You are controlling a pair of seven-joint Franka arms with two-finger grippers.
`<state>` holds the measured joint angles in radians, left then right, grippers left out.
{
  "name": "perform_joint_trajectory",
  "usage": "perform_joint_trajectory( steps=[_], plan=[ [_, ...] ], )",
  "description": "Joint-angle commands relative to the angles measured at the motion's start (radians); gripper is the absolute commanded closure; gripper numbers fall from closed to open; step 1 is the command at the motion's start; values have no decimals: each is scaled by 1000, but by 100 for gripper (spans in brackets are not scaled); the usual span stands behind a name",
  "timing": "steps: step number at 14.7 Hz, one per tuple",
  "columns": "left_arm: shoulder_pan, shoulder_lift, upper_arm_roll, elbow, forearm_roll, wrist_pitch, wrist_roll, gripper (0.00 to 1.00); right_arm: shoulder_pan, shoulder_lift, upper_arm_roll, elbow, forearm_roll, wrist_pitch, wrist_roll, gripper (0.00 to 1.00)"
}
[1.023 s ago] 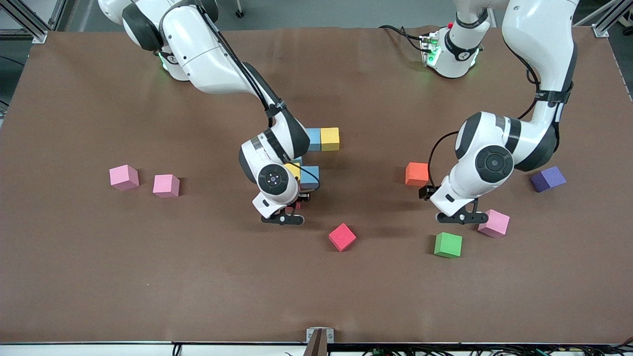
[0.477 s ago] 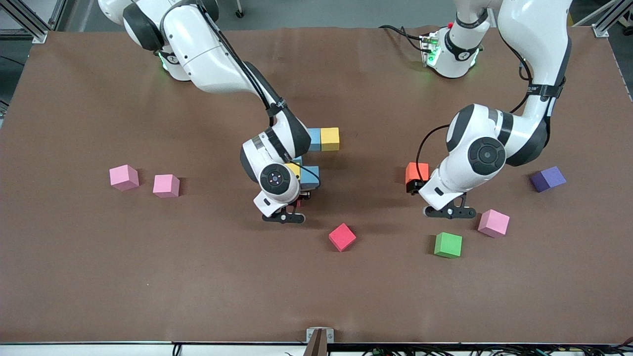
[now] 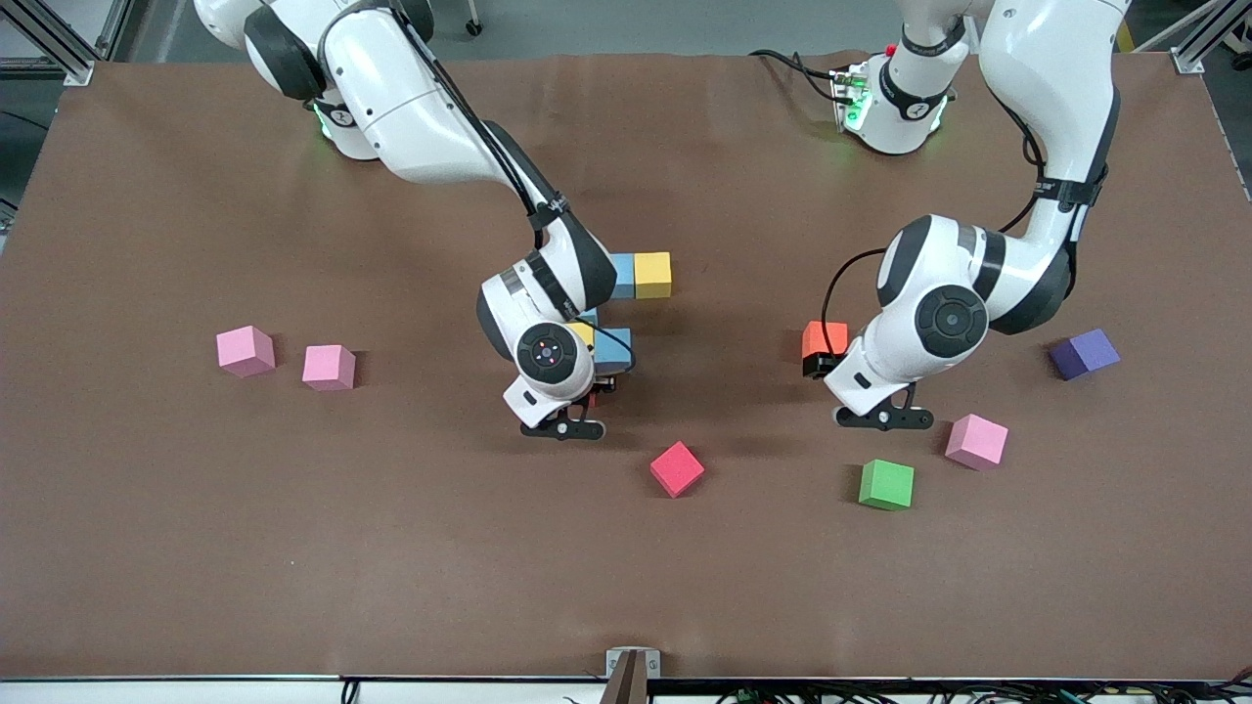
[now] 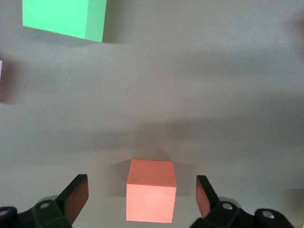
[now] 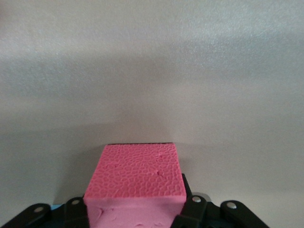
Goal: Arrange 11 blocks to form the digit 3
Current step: 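Grasp the orange block with the left gripper while the right gripper lowers pink, then release pink with the right gripper while the left gripper lifts orange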
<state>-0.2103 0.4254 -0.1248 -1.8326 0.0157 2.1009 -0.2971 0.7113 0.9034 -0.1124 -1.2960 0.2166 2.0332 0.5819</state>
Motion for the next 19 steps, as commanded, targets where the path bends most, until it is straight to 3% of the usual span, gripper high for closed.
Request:
perform_joint_trajectory(
  steps=[1,6,10,14,16,18,19],
  plan=[
    [6,29,1,0,-3,7,15,0,11,5,-7,-3,4,4,9,0],
    [-6,58,-18,-11,-14,13,10,0,-1,-37,-13,18,6,-13,7,0],
    [-4,78,-19,-40,-11,16,15,1,-55,-70,-39,159,6,-298,6,0],
    [2,127,-19,-45,-7,16,12,2,-159,-220,-55,98,3,-416,-133,0],
    [0,127,-19,-71,-7,16,10,11,-222,-308,-58,6,-5,-421,-235,0],
    [-1,121,-19,-88,-7,18,4,34,-263,-392,-58,-101,-58,-410,-296,0],
    [-1,122,-19,-88,-7,18,3,49,-289,-431,-58,-147,-83,-410,-331,0]
  ],
)
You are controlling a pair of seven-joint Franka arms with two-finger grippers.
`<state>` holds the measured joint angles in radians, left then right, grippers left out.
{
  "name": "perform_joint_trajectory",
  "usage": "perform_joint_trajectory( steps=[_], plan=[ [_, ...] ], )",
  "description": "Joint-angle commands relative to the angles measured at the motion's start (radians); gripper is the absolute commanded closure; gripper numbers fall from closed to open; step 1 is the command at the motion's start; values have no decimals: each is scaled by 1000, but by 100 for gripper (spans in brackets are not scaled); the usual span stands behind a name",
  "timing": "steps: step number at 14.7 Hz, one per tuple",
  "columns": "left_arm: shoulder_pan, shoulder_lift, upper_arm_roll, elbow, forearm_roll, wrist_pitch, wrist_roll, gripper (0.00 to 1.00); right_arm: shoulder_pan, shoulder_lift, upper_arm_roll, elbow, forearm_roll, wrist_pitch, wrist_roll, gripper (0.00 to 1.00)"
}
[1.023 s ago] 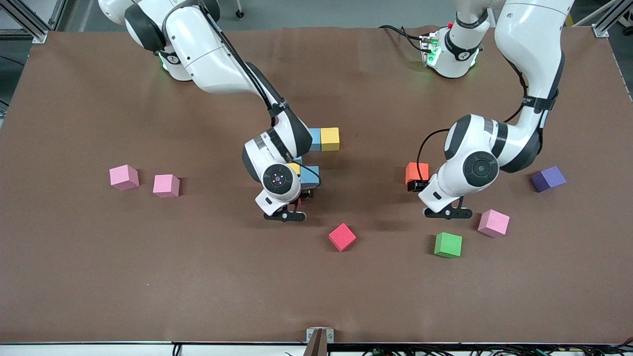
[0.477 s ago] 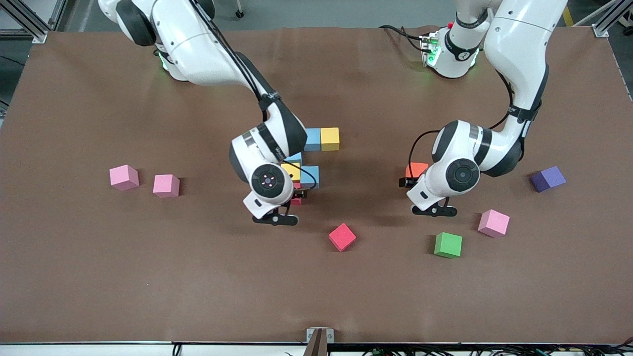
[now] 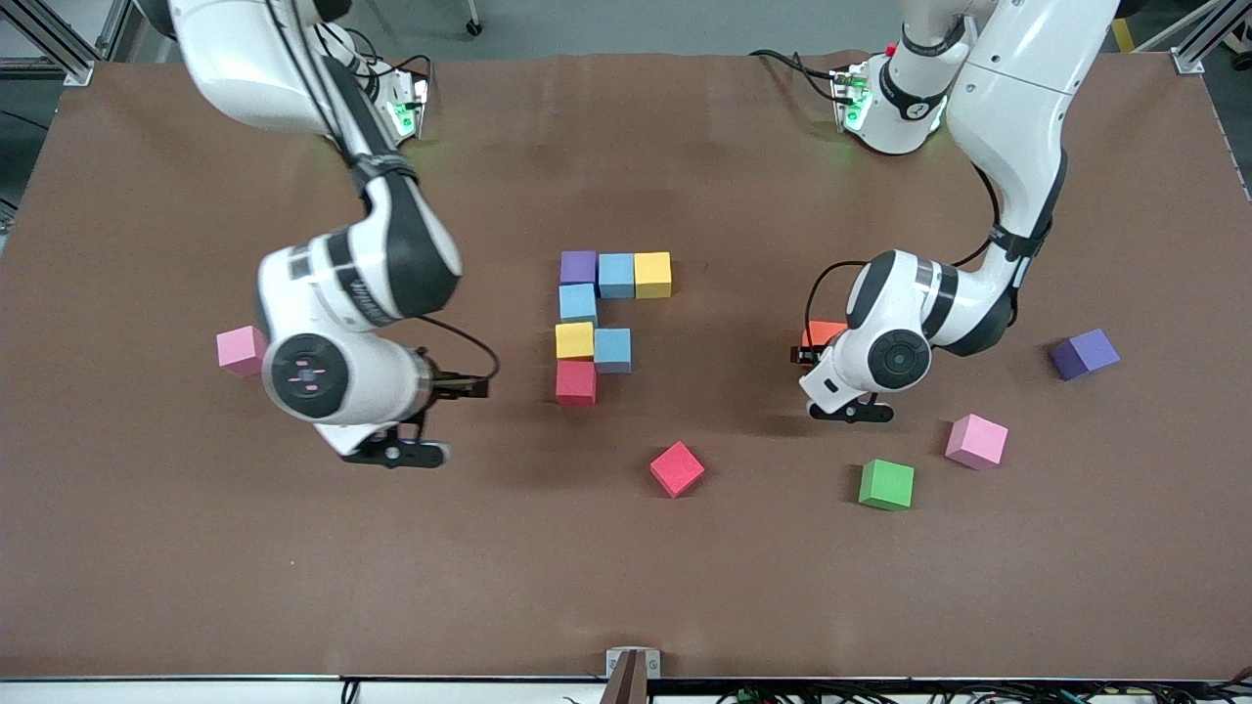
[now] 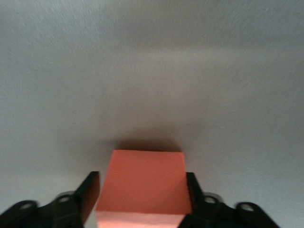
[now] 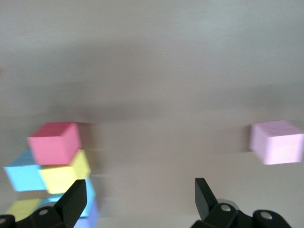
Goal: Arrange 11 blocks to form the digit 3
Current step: 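Release pink with the right gripper while the left gripper lifts orange, then place the orange block with the left gripper while the right gripper grasps lavender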
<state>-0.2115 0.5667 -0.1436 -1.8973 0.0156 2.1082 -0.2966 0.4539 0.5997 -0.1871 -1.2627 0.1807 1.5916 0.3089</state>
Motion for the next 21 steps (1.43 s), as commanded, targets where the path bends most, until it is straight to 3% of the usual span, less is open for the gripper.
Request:
perform_joint_trajectory(
  steps=[1,2,5,9,16,21],
  plan=[
    [0,-21,-1,-14,-14,10,-5,70,-62,-165,17,-228,-52,31,-106,0],
    [-2,-22,-1,0,-17,12,-10,79,-96,-208,17,-284,-53,39,-166,0],
    [6,-36,-11,38,-22,3,-151,82,-177,-326,15,-474,-99,134,-310,0],
    [-17,-36,-37,128,-54,1,-568,83,-247,-428,15,-720,-132,345,-441,0],
    [-38,30,-36,259,-279,3,-1019,85,-316,-414,15,-866,-135,580,-579,0],
    [-112,97,-34,326,-289,15,-1383,85,-308,-370,18,-914,-133,718,-577,0]
  ],
)
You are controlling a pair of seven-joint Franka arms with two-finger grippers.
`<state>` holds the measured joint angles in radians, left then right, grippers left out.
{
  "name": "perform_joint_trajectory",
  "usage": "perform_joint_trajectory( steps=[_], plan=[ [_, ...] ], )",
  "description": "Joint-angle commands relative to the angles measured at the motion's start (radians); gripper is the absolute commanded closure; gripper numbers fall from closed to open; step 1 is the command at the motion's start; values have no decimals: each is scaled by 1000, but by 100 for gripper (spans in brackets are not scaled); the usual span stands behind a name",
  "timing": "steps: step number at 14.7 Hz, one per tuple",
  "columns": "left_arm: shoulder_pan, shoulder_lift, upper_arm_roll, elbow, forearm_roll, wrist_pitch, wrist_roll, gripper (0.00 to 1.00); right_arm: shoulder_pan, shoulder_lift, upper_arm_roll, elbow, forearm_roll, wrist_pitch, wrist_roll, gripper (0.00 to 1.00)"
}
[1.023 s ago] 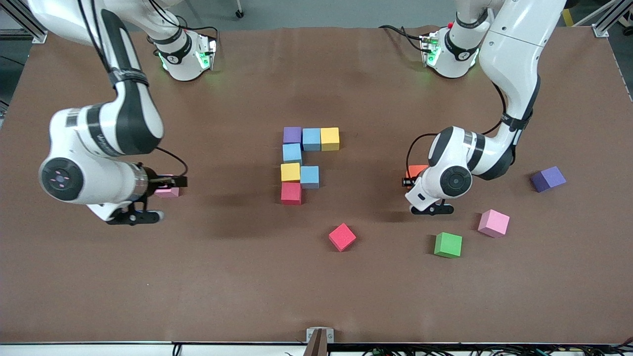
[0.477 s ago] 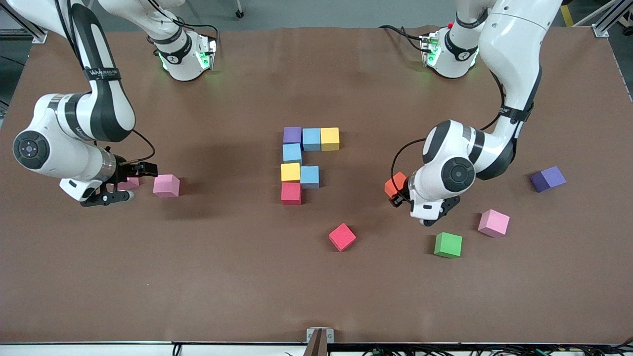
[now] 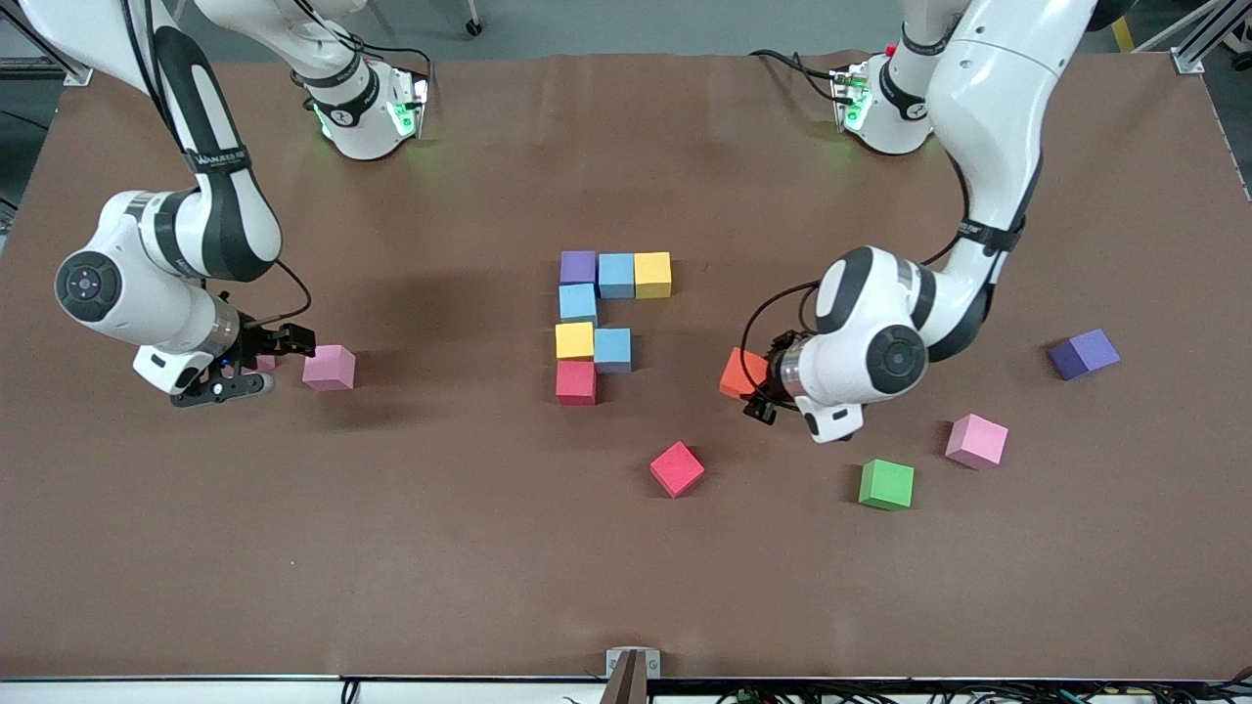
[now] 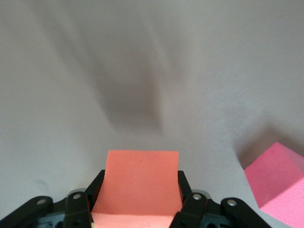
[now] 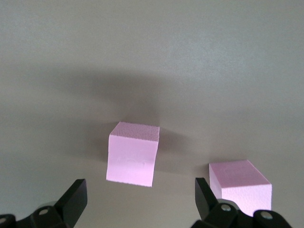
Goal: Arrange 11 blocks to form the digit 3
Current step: 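Place the orange block with the left gripper while the right gripper grasps lavender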
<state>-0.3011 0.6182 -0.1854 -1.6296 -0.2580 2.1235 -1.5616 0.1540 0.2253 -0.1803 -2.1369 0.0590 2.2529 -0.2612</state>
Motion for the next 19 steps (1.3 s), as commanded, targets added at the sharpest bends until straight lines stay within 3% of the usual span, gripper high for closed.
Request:
perform_joint_trajectory(
  steps=[1,7,11,19],
  plan=[
    [-30,55,6,60,-18,7,-150,85,-4,14,12,-49,-13,79,-7,0],
    [-170,94,18,28,-41,259,-492,84,13,60,16,-63,-11,122,-7,0],
    [-219,92,20,-33,-38,340,-489,84,25,88,16,-63,-11,139,-7,0],
    [-213,60,18,-118,14,351,-459,84,44,144,15,-104,-11,255,-7,0]
  ],
)
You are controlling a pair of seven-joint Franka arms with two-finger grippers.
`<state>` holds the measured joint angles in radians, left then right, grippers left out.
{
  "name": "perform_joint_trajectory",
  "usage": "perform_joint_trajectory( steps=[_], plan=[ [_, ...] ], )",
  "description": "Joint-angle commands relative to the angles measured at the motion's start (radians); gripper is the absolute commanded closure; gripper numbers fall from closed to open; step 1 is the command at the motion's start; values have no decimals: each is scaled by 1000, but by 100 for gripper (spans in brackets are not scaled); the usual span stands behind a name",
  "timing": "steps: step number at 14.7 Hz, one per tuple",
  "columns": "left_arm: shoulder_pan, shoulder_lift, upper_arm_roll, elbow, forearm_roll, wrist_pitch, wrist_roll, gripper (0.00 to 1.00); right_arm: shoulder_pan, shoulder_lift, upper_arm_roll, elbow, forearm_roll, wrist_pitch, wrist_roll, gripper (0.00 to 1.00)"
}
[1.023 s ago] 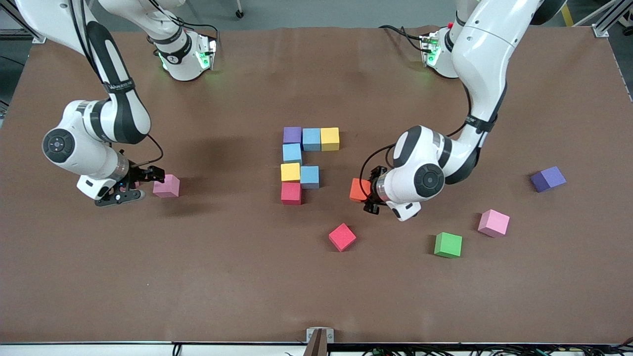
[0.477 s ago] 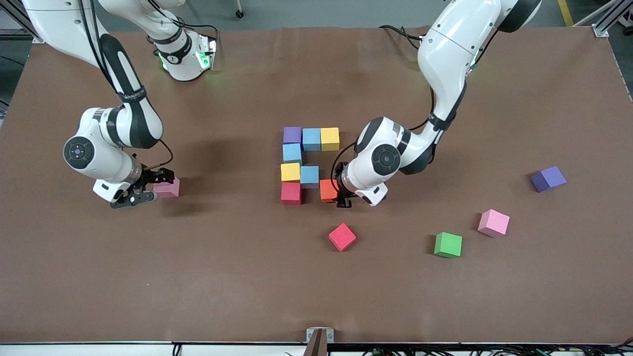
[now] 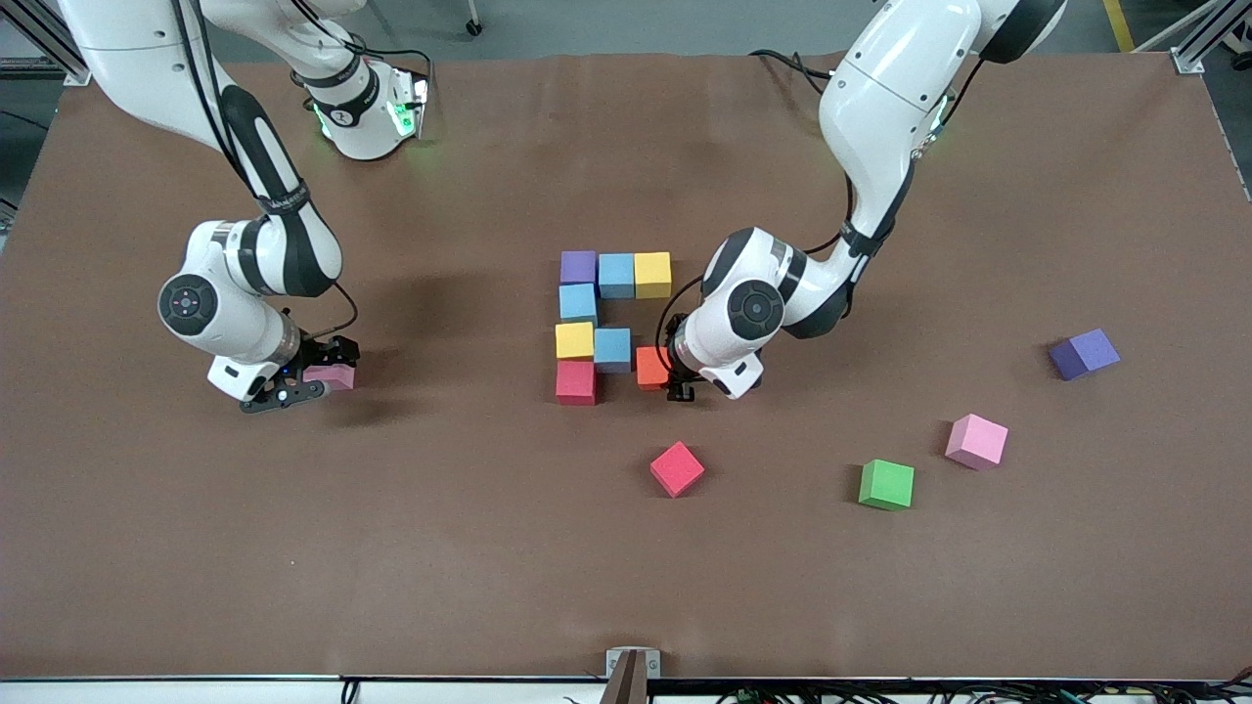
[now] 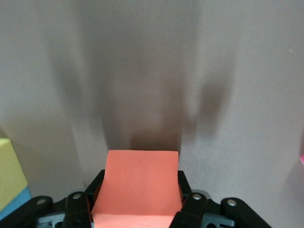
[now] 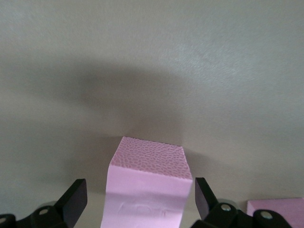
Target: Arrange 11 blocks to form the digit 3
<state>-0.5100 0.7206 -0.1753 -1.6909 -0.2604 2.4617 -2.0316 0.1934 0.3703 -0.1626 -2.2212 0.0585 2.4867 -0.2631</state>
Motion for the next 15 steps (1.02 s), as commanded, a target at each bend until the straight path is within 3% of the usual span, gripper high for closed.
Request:
perform_joint_trajectory(
  steps=[1,2,3,5,6,8,11,15],
  plan=[
    [-4,-44,8,-58,17,14,11,84,1,1,-3,-20,-11,21,-5,0],
    [-4,-47,7,-61,17,22,11,84,1,1,-3,-20,-11,17,-5,0],
    [-4,-61,5,-84,17,42,11,84,0,1,-3,-20,-11,12,-5,8],
    [-2,-90,-1,-139,17,94,14,84,1,1,-3,-20,-11,8,-5,46],
    [-4,-90,-3,-150,17,109,25,84,1,1,-3,-20,-11,6,-5,60],
    [-4,-90,-6,-173,17,164,31,84,1,-1,-2,-18,-11,-11,-5,78],
    [-5,-86,-10,-188,10,226,31,84,6,-7,0,9,-11,-19,-1,80],
    [-2,-92,-44,-219,7,267,30,85,58,9,0,205,-9,-159,24,82]
  ],
)
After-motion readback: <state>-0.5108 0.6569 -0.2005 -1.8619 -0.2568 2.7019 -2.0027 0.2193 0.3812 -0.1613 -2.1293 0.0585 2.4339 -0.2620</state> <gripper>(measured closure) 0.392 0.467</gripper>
